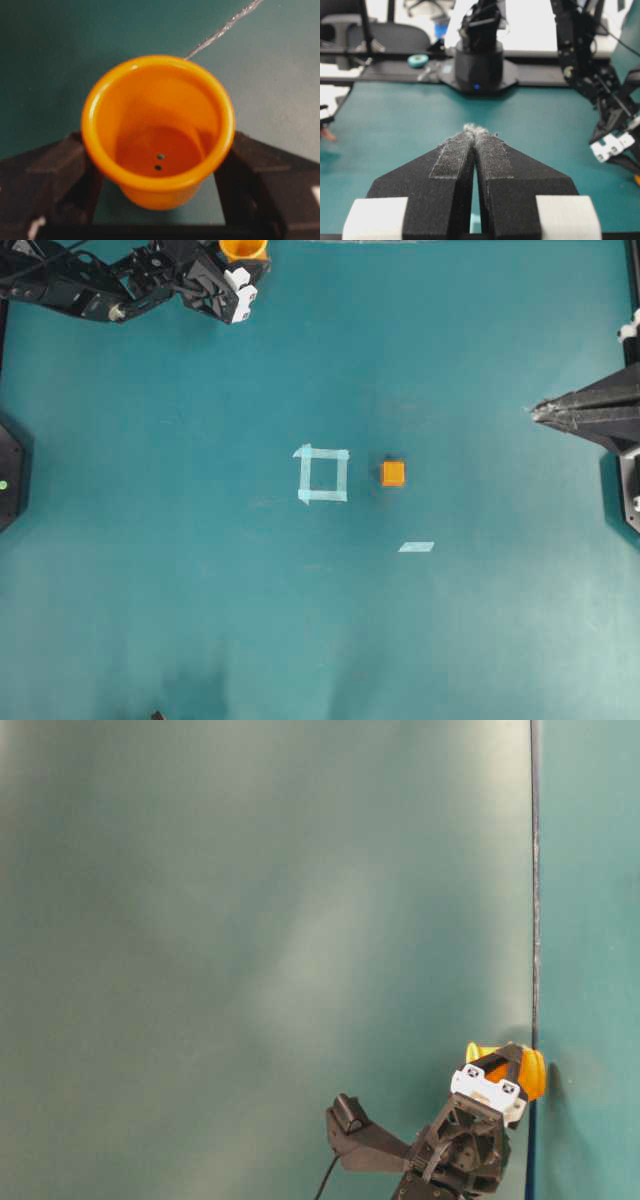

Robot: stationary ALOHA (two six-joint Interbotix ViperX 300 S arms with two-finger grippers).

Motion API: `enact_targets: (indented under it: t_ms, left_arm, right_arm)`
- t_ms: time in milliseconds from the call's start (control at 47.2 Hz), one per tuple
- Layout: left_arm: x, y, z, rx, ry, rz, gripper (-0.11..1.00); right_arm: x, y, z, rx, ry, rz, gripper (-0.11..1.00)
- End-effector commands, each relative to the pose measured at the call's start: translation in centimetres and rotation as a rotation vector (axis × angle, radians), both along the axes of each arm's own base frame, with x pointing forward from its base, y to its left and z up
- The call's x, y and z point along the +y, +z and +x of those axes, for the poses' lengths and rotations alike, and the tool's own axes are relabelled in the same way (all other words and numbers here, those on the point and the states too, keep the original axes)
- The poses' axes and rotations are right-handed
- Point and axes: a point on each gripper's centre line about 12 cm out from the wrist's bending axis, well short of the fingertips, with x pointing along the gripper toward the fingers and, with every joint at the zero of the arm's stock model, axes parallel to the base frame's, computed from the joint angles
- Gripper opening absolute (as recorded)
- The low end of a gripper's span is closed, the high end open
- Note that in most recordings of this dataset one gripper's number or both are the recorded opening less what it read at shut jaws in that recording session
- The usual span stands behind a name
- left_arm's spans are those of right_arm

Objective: Move the cup backward with left arm.

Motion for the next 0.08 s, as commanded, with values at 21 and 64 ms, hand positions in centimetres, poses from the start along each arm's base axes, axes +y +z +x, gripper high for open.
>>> enact_targets:
  t_ms: [21, 64]
  left_arm:
    - [0.45, 1.03, 0.27, -0.025, 0.005, 0.02, 0.62]
    - [0.45, 1.03, 0.27, -0.025, 0.005, 0.02, 0.62]
  right_arm:
    - [0.0, 1.4, 0.07, -0.034, 0.0, 0.0, 0.0]
    - [0.03, 1.46, 0.07, -0.035, 0.002, 0.0, 0.0]
